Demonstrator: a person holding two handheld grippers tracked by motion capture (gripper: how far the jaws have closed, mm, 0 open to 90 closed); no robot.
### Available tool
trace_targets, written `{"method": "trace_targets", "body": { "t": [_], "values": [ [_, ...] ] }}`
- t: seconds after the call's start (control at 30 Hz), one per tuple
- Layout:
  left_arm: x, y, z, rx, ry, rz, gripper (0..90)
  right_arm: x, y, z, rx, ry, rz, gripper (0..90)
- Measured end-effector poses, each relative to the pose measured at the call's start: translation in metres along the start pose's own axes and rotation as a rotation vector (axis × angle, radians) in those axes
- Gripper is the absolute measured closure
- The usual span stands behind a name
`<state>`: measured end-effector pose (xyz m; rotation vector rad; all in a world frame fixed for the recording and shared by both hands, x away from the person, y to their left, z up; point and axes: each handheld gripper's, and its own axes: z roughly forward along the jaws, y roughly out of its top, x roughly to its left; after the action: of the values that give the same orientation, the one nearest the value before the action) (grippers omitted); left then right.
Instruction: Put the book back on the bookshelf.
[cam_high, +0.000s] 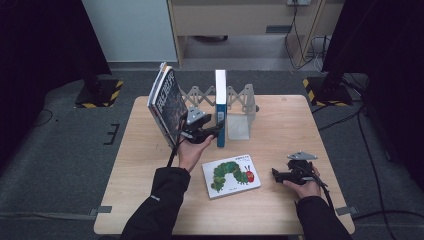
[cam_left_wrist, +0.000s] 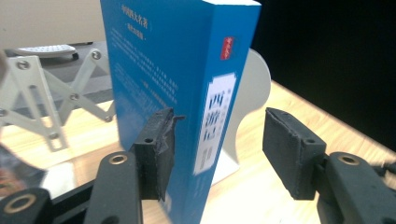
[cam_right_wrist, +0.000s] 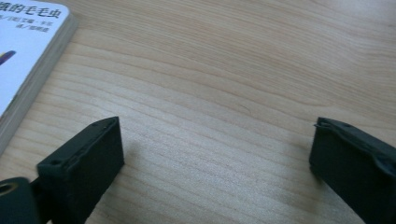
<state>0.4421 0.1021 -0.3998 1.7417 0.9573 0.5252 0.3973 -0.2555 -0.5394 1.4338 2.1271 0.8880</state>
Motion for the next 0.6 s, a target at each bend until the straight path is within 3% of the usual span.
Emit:
{"method": "trace_targets", "body": {
  "t": [0.17, 0.4, 0.6],
  "values": [
    [0.000, -0.004, -0.019, 0.050, -0.014, 0.039, 40.2, 0.001, 0.001, 0.001, 0.003, -0.002, 0.001, 0.6],
    [0.001, -0.015, -0.042, 0.060, -0.031, 0.018, 34.6, 0.001, 0.001, 0.001, 0.002, -0.003, 0.005, 0.5],
    [0.006, -0.030, -0.061, 0.101, -0.049, -0.002, 32.4, 0.001, 0.001, 0.001, 0.006, -0.007, 0.005, 0.3]
  ]
}}
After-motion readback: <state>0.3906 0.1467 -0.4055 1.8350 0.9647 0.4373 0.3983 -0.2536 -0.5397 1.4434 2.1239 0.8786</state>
